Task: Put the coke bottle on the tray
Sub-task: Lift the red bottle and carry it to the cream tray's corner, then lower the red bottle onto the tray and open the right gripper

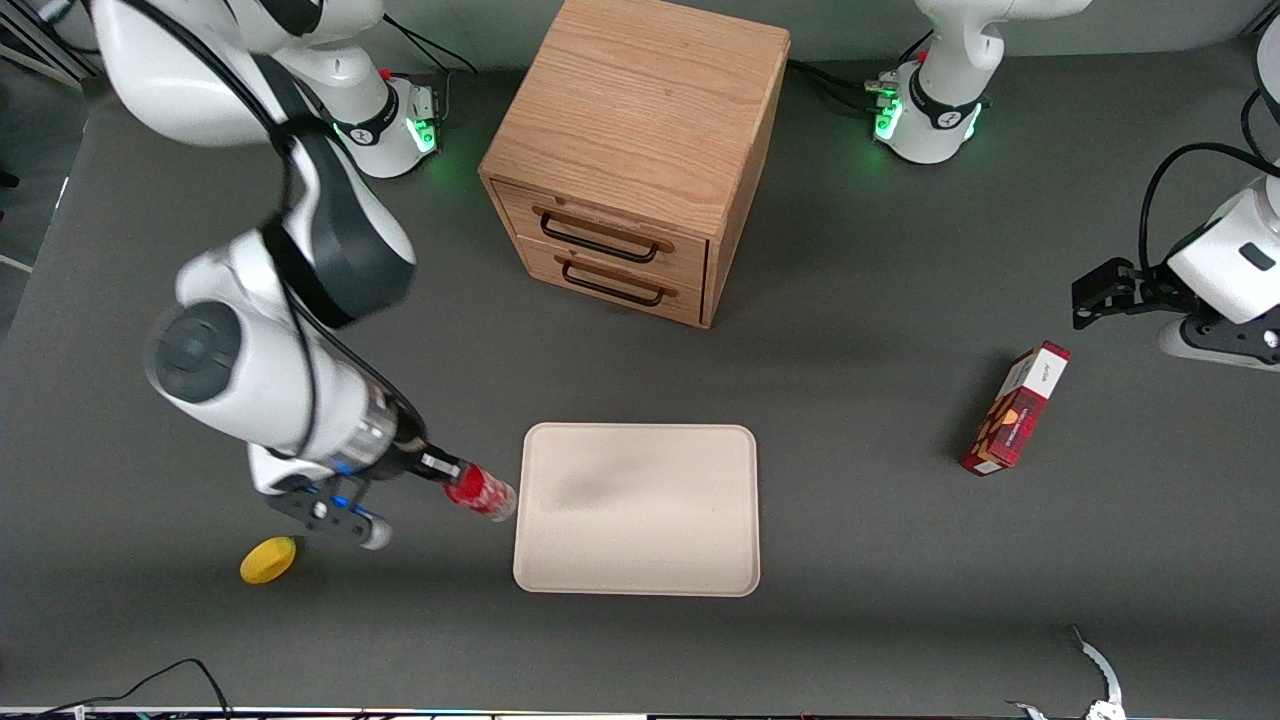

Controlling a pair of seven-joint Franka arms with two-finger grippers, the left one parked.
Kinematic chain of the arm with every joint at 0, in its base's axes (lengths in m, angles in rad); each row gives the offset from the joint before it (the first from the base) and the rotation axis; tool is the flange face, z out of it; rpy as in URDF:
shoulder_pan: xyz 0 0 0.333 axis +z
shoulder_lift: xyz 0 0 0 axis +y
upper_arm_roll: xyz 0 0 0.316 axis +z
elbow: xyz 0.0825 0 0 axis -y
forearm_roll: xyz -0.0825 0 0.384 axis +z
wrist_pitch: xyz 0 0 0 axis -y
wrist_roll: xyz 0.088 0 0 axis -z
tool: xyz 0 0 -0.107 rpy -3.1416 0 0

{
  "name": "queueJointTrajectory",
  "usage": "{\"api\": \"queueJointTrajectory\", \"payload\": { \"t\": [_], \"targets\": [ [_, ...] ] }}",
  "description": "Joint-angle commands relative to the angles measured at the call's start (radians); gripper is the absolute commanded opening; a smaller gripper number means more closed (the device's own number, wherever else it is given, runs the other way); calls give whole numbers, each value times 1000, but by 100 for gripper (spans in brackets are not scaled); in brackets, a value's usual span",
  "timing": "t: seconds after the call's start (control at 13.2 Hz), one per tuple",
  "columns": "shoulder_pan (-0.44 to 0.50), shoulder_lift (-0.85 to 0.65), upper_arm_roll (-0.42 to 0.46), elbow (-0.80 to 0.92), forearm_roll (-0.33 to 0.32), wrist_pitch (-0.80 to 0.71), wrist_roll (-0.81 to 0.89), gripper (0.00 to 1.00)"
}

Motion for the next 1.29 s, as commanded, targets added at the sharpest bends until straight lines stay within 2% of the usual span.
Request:
{"api": "queueJointTrajectory", "payload": {
  "t": [0.0, 0.15, 0.61, 0.76, 0.84, 0.99, 1.06, 1.22],
  "targets": [
    [27, 112, 25, 79, -115, 73, 156, 0],
    [27, 147, 38, 79, -156, 110, 194, 0],
    [45, 187, 41, 72, -181, 183, 277, 0],
    [45, 196, 41, 72, -183, 193, 277, 41],
    [45, 196, 41, 72, -181, 191, 274, 55],
    [45, 193, 41, 72, -183, 191, 274, 74],
    [44, 186, 41, 72, -183, 190, 269, 97],
    [28, 123, 62, 72, -179, 123, 247, 100]
  ]
}}
